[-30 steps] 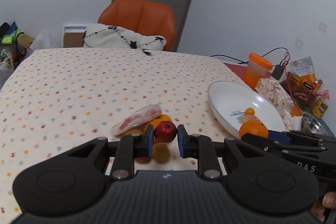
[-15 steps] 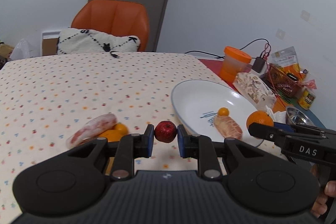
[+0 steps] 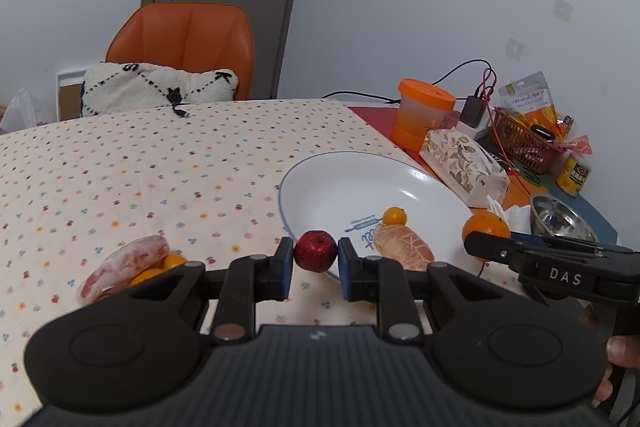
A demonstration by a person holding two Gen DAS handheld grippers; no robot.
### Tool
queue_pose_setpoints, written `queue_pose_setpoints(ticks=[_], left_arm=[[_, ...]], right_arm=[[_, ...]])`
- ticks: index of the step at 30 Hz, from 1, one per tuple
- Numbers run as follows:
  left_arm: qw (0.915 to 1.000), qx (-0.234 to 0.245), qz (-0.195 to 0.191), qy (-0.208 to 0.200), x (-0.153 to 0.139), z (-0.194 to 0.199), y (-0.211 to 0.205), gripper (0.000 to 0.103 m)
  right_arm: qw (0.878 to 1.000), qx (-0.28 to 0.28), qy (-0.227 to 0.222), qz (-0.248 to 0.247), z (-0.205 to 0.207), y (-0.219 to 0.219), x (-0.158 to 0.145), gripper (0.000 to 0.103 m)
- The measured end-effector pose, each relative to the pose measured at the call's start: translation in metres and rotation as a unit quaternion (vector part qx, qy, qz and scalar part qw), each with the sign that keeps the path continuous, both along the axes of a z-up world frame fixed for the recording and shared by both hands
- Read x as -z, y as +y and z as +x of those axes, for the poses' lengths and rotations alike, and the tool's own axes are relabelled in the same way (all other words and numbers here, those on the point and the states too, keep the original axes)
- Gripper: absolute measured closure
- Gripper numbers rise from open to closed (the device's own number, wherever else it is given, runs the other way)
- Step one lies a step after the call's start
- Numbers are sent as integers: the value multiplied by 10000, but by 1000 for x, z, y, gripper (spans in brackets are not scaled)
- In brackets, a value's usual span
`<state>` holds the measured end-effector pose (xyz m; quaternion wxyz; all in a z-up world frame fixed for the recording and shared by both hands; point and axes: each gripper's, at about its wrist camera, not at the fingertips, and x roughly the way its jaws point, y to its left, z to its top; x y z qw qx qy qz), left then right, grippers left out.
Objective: Organize fruits
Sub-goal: 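Carry the red apple in the left gripper and orange in the right gripper over the plate, then open the left gripper to drop the apple while the right gripper releases the orange onto the plate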
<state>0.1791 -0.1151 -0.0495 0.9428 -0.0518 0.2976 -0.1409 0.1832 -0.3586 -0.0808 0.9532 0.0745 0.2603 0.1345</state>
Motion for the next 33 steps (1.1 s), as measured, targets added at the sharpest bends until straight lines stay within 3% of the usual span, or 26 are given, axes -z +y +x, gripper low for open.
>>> queue_pose_setpoints(ticks=[6, 8, 10, 16, 33], left_arm=[[9999, 81, 66, 7, 1, 8, -12, 81], [9999, 99, 95, 18, 2, 10, -15, 81], [9999, 109, 111, 40, 3, 12, -18, 81], [9998, 117, 124, 86, 4, 18, -24, 81], [9994, -172, 290, 42, 0, 5, -8, 43]], right_arm=[[10000, -75, 35, -3, 7, 0, 6, 63], [10000, -57, -24, -50, 8, 1, 6, 56], [9999, 27, -113, -126, 7, 2, 4, 40], [9999, 12, -122, -51, 6, -4, 3, 37], [9998, -142, -22, 131, -1, 4, 7, 34]])
